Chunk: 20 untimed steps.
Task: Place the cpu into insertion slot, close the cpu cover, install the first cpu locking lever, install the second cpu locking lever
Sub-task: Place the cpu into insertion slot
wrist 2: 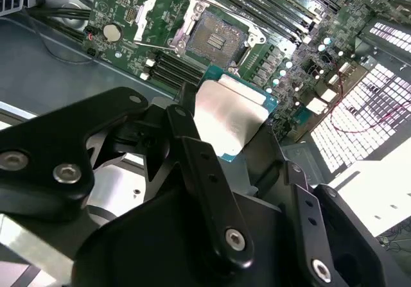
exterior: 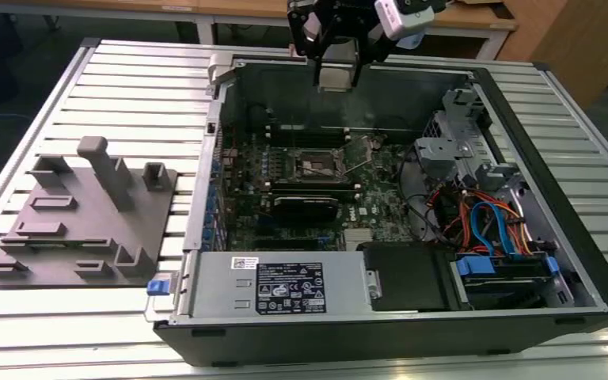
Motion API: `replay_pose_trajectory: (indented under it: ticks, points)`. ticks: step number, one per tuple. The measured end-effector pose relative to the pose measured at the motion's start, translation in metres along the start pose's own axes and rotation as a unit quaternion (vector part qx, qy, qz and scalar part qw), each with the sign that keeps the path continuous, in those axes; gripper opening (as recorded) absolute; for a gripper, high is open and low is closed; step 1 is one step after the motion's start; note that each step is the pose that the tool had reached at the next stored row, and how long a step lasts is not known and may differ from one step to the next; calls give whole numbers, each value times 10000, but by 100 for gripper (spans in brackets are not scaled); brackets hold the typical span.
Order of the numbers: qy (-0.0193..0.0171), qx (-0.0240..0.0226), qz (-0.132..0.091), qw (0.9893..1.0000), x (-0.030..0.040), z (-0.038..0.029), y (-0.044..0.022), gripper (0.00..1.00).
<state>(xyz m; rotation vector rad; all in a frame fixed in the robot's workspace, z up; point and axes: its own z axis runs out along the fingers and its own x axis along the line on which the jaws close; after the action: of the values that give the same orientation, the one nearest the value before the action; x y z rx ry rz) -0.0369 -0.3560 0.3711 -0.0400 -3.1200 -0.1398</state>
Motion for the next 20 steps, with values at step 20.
replay_pose_trajectory:
  ticks: [20]
  points:
    - [-85,-20,952,9954,9,34,-11,54]
